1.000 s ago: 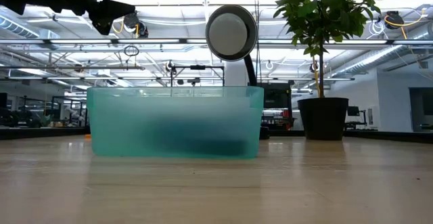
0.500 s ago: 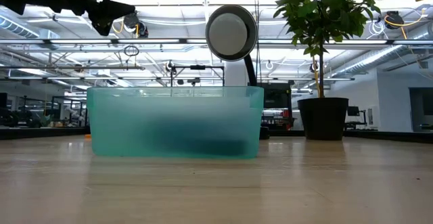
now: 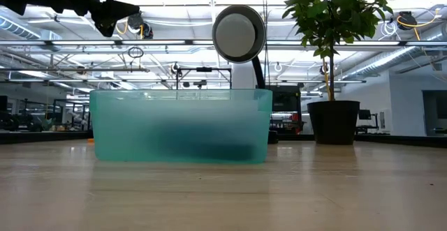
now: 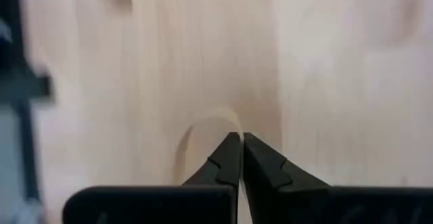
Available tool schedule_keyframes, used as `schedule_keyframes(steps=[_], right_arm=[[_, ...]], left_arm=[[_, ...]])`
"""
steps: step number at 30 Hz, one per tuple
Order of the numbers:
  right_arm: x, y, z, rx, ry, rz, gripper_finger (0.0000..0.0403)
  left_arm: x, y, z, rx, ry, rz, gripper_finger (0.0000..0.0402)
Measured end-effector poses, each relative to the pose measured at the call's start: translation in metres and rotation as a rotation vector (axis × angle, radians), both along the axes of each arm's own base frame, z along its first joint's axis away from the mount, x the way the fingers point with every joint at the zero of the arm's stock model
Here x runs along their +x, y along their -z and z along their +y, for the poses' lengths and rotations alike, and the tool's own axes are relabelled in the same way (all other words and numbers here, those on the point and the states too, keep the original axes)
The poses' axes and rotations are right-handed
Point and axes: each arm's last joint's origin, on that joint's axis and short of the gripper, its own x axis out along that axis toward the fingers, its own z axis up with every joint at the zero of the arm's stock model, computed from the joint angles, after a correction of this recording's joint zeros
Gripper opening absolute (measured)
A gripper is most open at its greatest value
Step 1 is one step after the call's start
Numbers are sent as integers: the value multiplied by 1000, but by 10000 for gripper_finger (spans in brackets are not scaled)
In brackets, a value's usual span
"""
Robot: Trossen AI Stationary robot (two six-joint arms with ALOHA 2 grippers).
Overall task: Pick and place rubber bands into bin
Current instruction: Put the white rubber band into the basket
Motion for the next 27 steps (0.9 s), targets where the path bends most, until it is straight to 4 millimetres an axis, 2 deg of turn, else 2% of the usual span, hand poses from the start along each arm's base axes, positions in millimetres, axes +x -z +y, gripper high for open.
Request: schedule_keyframes(steps=[6,10,19,24,27], right_arm=[[17,-31,-26,-45,203,-306,1],[34,-48,-45,-126,271,-510,1],[89,-94,-88,-391,280,-997,0],[106,-120,-111,-521,288,-1243,0],[114,-121,-120,-555,283,-1291,0]], left_arm=[[0,0,0,-1,1,0,212],[0,0,0,-16,-1,1,212],[0,0,0,-17,-1,1,212],[0,0,0,-17,-1,2,212],[0,0,0,-18,-2,2,212]])
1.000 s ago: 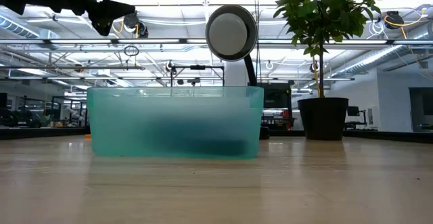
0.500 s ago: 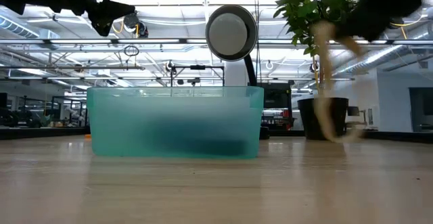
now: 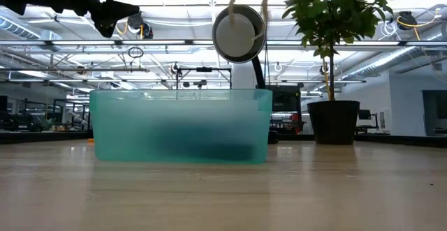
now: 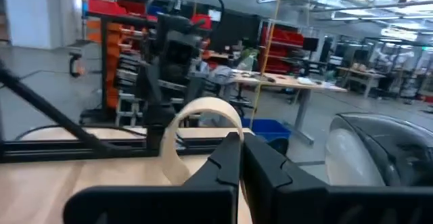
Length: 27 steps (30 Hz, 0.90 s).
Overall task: Pick and place rubber bands into bin
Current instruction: Put the white rubber band into the basket
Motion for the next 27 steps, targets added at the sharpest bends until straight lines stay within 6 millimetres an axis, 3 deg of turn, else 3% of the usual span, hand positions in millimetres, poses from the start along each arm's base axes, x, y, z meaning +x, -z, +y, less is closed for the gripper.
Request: schedule_keyframes(steps=[4,17,27], right_arm=[[15,17,-5,20,-37,48,0],[90,84,1,23,-140,271,0],[102,126,3,115,-133,396,0]], left_arm=[[0,0,0,-1,0,0,212],[0,0,0,-3,1,0,212],[0,0,0,-6,1,1,212]])
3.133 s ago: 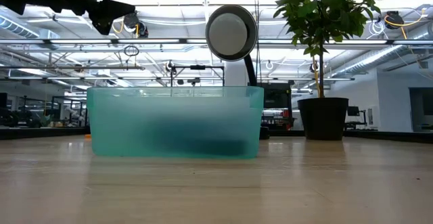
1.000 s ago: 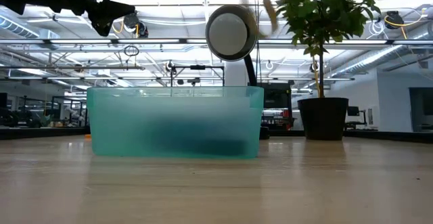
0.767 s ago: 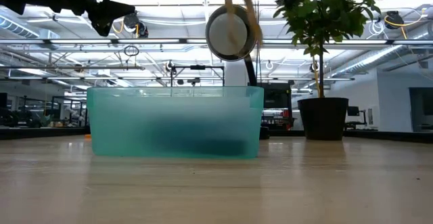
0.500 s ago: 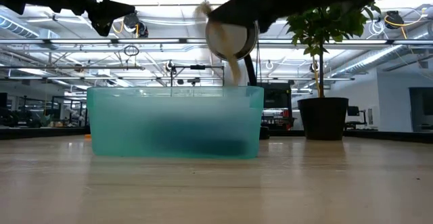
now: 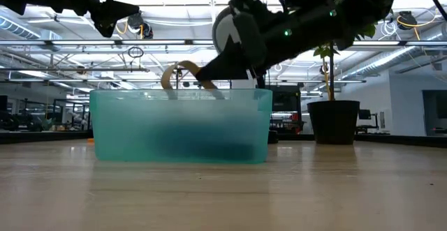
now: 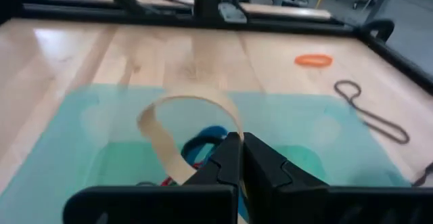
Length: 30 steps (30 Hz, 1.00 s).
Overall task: Pick and place rubber bands into bin
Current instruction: Put the white rubber band into the basket
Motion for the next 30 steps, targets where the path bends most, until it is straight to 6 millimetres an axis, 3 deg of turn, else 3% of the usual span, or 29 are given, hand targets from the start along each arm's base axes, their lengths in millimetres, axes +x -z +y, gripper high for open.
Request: schedule_keyframes(steps=[13,30], right_arm=[[-7,19,-3,109,43,167,1],[-3,13,-2,127,39,94,48]], left_arm=[[0,0,0,-25,-2,1,212],[0,0,0,-46,-3,3,212]])
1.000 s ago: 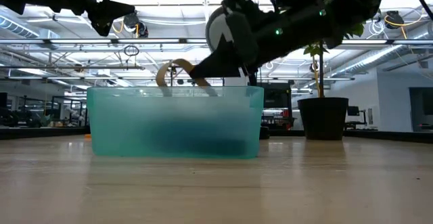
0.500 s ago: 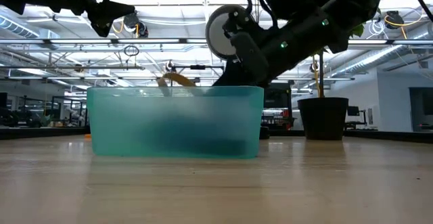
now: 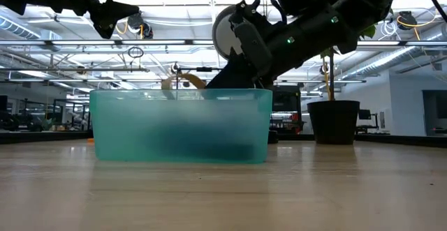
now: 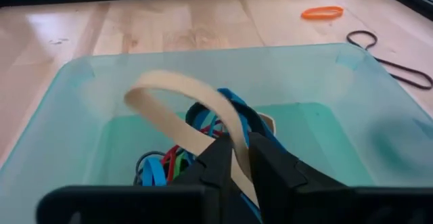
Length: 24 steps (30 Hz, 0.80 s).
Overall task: Pick and place rubber bands into bin
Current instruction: Put the white rubber band into the basket, then put the black rubber band into the basket
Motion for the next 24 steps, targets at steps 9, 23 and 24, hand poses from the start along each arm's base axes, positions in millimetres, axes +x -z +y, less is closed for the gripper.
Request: schedule_keyframes(steps=[9,23,24], right_arm=[[0,-1,0,1,1,-11,131],[-11,-59,-2,-49,-28,-166,176],[-14,-64,-2,-48,-28,-170,174]], left_arm=[[0,0,0,-37,-3,3,212],[0,0,0,-31,-9,1,212],[0,0,1,-30,-24,1,212]])
